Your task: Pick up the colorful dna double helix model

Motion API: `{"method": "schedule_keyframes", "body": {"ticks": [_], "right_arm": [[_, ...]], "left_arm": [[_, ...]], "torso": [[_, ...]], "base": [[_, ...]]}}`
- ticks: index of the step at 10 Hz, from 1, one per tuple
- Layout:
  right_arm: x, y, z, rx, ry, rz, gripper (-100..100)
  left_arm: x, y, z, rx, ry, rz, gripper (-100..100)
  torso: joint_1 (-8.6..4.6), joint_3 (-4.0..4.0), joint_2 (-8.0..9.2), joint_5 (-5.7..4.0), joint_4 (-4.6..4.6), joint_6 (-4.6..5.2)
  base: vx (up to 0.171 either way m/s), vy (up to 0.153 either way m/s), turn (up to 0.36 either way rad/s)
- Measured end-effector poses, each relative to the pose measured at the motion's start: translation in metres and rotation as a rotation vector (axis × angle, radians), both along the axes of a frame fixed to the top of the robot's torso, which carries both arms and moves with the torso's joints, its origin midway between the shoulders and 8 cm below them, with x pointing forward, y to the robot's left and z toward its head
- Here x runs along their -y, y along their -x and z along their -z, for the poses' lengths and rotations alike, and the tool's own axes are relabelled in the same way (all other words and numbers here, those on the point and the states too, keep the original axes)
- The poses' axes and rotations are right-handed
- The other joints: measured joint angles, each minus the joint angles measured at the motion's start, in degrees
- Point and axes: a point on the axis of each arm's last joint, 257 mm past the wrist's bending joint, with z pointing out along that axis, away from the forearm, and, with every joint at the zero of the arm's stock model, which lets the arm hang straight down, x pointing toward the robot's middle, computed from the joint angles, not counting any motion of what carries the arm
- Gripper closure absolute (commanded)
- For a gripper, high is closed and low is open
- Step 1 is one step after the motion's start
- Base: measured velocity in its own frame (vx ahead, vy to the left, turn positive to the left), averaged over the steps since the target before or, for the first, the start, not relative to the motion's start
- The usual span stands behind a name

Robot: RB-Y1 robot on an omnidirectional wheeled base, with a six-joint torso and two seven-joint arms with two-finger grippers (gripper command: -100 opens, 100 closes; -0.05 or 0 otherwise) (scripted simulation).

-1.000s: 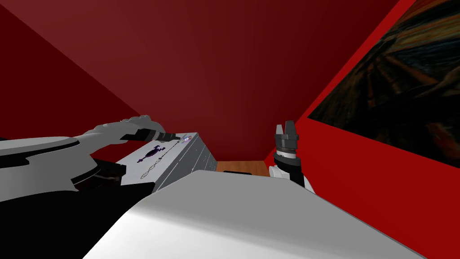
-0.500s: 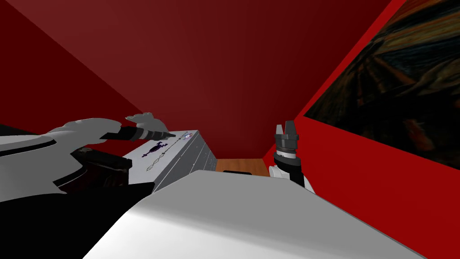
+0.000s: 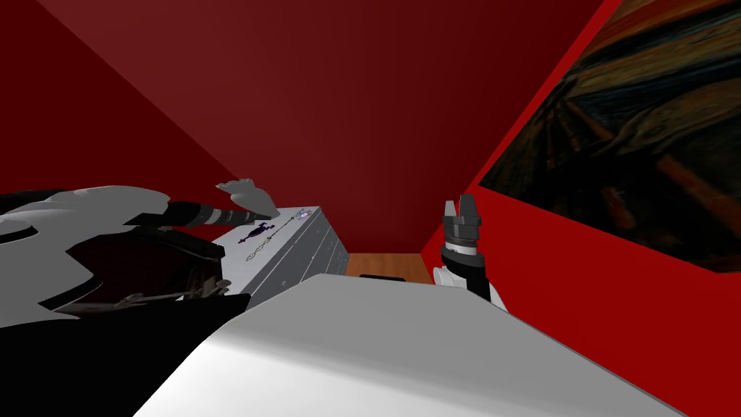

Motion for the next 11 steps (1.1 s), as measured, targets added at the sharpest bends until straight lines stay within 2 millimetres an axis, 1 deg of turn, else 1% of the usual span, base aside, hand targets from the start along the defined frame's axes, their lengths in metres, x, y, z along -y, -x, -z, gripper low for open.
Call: {"method": "schedule_keyframes", "body": {"ticks": [1, 2, 3, 4, 5, 7, 8, 9, 10, 11], "right_arm": [[0.0, 0.0, 0.0, 0.0, 0.0, 0.0, 0], [0.0, 0.0, 0.0, 0.0, 0.0, 0.0, 0], [0.0, 0.0, 0.0, 0.0, 0.0, 0.0, 0], [0.0, 0.0, 0.0, 0.0, 0.0, 0.0, 0], [0.0, 0.0, 0.0, 0.0, 0.0, 0.0, 0], [0.0, 0.0, 0.0, 0.0, 0.0, 0.0, 0], [0.0, 0.0, 0.0, 0.0, 0.0, 0.0, 0], [0.0, 0.0, 0.0, 0.0, 0.0, 0.0, 0], [0.0, 0.0, 0.0, 0.0, 0.0, 0.0, 0], [0.0, 0.0, 0.0, 0.0, 0.0, 0.0, 0]], "left_arm": [[-0.007, 0.003, -0.007, 0.0, -0.017, -0.013, -100], [-0.024, 0.01, -0.017, 0.004, -0.052, -0.046, -100], [-0.028, 0.022, -0.019, -0.007, -0.065, -0.06, -100], [-0.031, 0.019, -0.024, 0.006, -0.08, -0.068, -100], [-0.035, 0.021, -0.029, 0.002, -0.096, -0.072, -100], [-0.048, 0.031, -0.042, -0.005, -0.14, -0.095, -100], [-0.058, 0.042, -0.046, -0.017, -0.169, -0.111, -100], [-0.063, 0.049, -0.05, -0.032, -0.194, -0.116, -100], [-0.067, 0.05, -0.052, -0.034, -0.206, -0.124, -100], [-0.072, 0.056, -0.054, -0.051, -0.223, -0.127, -100]], "torso": [[0.05, -0.02, -0.04, 0.01, 0.0, -0.06], [0.0, 0.09, 0.13, 0.01, 0.05, -0.16], [-0.13, 0.29, 0.4, -0.03, 0.18, -0.4], [-0.07, 0.33, 0.44, -0.01, 0.2, -0.4], [-0.08, 0.37, 0.5, -0.02, 0.23, -0.46], [-0.26, 0.61, 0.85, -0.11, 0.36, -0.65], [-0.37, 0.81, 1.15, -0.12, 0.47, -0.8], [-0.48, 0.93, 1.33, -0.16, 0.54, -0.87], [-0.43, 0.95, 1.33, -0.14, 0.55, -0.92], [-0.39, 0.95, 1.34, -0.13, 0.55, -0.91]], "base": [[-0.093, -0.073, 0.017], [-0.076, -0.074, -0.023], [-0.032, -0.041, 0.031], [-0.031, -0.039, 0.016], [-0.047, -0.059, -0.002], [-0.077, -0.068, -0.017], [-0.077, -0.082, -0.013], [-0.035, -0.054, 0.005], [-0.028, -0.04, -0.047], [-0.02, -0.044, -0.093]]}}
